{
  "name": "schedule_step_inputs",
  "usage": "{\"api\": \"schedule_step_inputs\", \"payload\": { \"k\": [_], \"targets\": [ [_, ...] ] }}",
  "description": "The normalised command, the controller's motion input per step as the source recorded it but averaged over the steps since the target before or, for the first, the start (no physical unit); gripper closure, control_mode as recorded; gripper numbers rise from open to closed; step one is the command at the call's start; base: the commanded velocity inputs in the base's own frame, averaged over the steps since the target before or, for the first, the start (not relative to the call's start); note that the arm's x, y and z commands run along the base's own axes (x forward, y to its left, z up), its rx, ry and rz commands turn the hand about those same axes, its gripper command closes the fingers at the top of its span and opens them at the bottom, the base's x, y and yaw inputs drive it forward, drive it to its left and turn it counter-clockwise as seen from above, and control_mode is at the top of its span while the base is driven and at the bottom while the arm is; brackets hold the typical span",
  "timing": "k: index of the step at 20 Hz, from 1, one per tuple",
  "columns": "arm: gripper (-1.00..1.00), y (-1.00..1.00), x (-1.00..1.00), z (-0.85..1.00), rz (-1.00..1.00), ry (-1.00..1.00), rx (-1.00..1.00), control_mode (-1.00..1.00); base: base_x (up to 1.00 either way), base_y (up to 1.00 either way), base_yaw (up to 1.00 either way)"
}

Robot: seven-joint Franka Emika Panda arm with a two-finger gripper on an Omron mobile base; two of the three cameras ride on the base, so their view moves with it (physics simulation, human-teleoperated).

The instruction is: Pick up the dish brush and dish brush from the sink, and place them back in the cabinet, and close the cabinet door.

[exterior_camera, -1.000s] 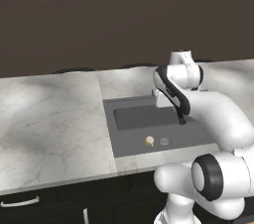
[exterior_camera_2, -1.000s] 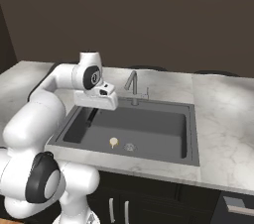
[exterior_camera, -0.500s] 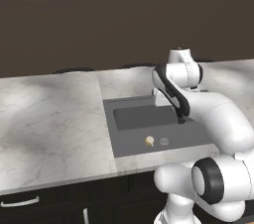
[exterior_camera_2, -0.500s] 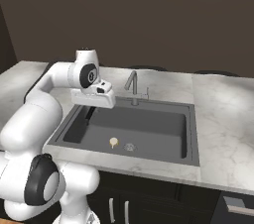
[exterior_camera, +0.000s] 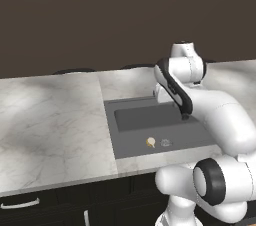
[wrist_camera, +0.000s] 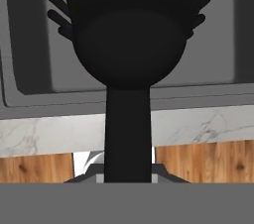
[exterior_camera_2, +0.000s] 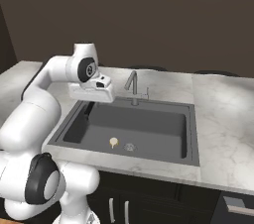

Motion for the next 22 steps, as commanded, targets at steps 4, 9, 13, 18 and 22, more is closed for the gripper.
{"api": "schedule_step_inputs", "payload": {
  "k": [4, 9, 13, 18, 22],
  "targets": [
    [1.00, 0.00, -0.06, 0.23, 0.02, 0.00, 0.00, -1.00, 0.00, 0.00, 0.00],
    [1.00, 0.00, -0.05, 0.24, 0.02, 0.00, 0.00, -1.00, 0.00, 0.00, 0.00],
    [1.00, 0.00, -0.01, 0.23, 0.00, 0.00, 0.00, -1.00, 0.00, 0.00, 0.00],
    [1.00, 0.00, 0.00, 0.16, 0.00, 0.00, 0.00, 1.00, -0.01, 0.00, 0.00],
    [1.00, 0.00, 0.00, 0.00, 0.00, 0.00, 0.00, 1.00, -0.09, 0.00, -0.01]
  ]
}}
